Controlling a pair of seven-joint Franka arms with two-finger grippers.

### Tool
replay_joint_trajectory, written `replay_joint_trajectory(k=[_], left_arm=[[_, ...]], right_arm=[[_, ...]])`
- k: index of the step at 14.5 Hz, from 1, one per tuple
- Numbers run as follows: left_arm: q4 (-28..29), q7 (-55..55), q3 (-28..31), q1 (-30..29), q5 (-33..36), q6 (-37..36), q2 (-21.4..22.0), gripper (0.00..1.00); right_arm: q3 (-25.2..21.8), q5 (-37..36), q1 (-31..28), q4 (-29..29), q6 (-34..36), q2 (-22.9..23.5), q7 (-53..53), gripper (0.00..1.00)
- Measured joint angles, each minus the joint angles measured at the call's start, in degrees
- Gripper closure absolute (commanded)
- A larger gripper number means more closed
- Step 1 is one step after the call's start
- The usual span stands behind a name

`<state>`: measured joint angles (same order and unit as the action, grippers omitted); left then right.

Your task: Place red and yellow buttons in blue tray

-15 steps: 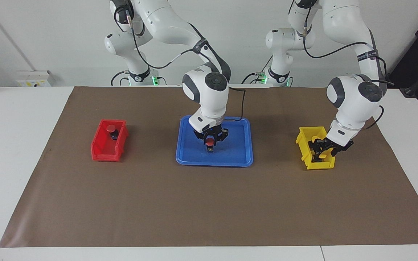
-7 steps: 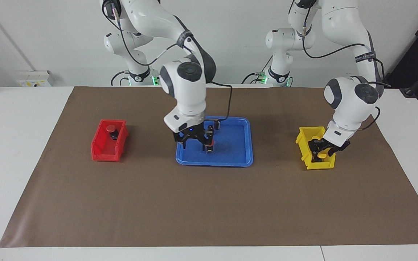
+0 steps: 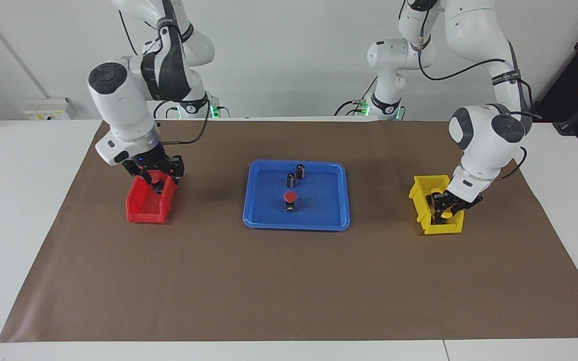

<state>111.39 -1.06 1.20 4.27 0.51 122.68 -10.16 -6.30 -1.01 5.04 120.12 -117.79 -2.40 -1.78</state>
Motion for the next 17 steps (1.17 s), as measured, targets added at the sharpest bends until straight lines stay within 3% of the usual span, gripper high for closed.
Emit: replay_joint_trajectory(k=[2, 4, 7, 10, 17], left_arm=[[-7.32, 0.00, -0.25, 0.56, -0.01, -11.64, 1.92, 0.96], [-11.64, 2.01, -0.52, 3.67, -0.24, -16.73, 3.76, 0.96], [-7.94, 15.67, -1.23, 15.84, -0.50, -10.81, 3.62, 0.96], [-4.74, 23.96, -1.78, 28.19, -1.34, -5.11, 0.34, 0.96], [-4.50, 31.41, -1.61, 34.57, -3.22, 3.35, -5.53, 0.96]], right_arm=[[-0.02, 0.02, -3.46, 6.72, -5.11, -1.92, -5.25, 0.25], [0.05, 0.02, -4.01, 10.44, -7.10, -2.90, -6.26, 0.26], [0.60, 0.02, -3.90, 12.86, -8.43, -3.17, -6.26, 0.28], [0.78, 0.02, -3.92, 14.74, -9.68, -3.24, -6.46, 0.30], [0.70, 0.02, -3.98, 17.03, -11.67, -3.34, -7.21, 0.33]])
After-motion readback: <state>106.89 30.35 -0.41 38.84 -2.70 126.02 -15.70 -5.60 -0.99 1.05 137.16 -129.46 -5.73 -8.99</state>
